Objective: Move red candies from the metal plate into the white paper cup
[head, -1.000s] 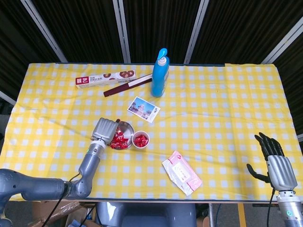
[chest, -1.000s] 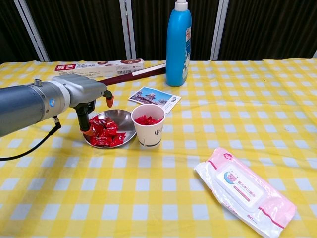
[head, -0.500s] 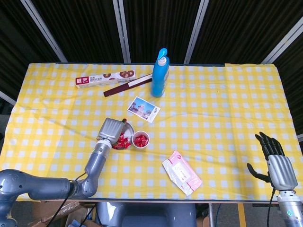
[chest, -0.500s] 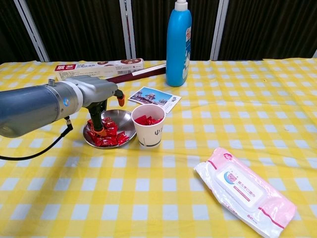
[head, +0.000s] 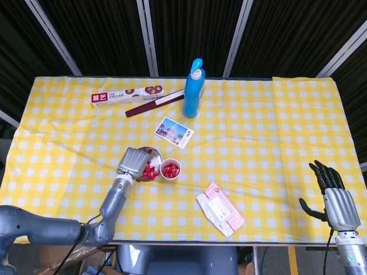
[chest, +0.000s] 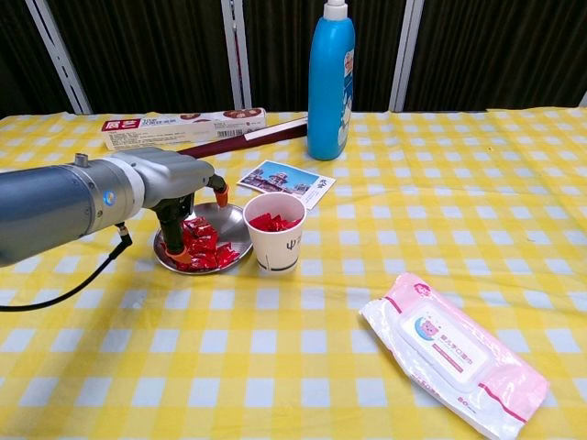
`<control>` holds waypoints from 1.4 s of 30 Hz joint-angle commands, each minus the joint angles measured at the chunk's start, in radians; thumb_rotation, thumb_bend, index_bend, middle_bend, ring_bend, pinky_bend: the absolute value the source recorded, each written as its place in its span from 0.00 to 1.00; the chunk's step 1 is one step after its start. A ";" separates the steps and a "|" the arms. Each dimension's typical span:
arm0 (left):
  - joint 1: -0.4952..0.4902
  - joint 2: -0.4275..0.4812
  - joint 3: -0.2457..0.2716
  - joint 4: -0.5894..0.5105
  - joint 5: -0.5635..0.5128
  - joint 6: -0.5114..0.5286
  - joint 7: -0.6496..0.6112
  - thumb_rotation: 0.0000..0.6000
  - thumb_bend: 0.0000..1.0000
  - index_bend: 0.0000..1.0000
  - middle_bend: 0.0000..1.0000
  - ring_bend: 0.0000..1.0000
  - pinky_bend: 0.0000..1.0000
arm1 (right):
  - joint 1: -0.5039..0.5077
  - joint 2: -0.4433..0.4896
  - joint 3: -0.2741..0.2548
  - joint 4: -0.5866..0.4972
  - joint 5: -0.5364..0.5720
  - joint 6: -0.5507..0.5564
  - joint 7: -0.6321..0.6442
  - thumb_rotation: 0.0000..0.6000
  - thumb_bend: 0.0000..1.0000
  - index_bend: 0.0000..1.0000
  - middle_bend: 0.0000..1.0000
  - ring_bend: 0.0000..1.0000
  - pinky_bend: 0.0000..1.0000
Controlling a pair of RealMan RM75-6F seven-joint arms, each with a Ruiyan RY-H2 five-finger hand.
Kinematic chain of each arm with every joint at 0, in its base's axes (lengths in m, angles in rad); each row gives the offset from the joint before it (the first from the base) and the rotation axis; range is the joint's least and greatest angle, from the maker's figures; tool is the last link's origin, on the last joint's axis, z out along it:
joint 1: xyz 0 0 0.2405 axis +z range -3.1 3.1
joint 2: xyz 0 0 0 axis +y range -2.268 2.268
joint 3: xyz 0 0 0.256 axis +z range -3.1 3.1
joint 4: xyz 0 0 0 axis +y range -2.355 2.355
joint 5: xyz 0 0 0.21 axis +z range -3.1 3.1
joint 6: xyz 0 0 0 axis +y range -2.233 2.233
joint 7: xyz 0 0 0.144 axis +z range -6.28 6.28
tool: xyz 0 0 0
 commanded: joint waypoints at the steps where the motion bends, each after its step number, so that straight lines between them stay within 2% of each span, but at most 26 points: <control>1: 0.002 -0.020 0.005 0.021 -0.001 0.006 0.003 1.00 0.15 0.22 0.87 0.96 0.97 | 0.001 0.000 0.000 0.000 0.000 -0.001 0.000 1.00 0.39 0.00 0.00 0.00 0.00; 20: 0.017 -0.084 -0.008 0.139 0.015 -0.004 -0.002 1.00 0.18 0.30 0.88 0.96 0.97 | 0.001 0.001 -0.004 -0.003 -0.007 -0.004 0.003 1.00 0.39 0.00 0.00 0.00 0.00; 32: 0.022 -0.088 -0.013 0.135 0.042 -0.034 -0.013 1.00 0.20 0.36 0.88 0.96 0.97 | 0.001 0.001 -0.003 -0.003 -0.004 -0.004 0.002 1.00 0.39 0.00 0.00 0.00 0.00; 42: 0.019 -0.102 -0.010 0.144 0.044 -0.048 -0.001 1.00 0.23 0.38 0.88 0.96 0.97 | 0.000 0.001 -0.004 -0.005 -0.004 -0.004 0.003 1.00 0.39 0.00 0.00 0.00 0.00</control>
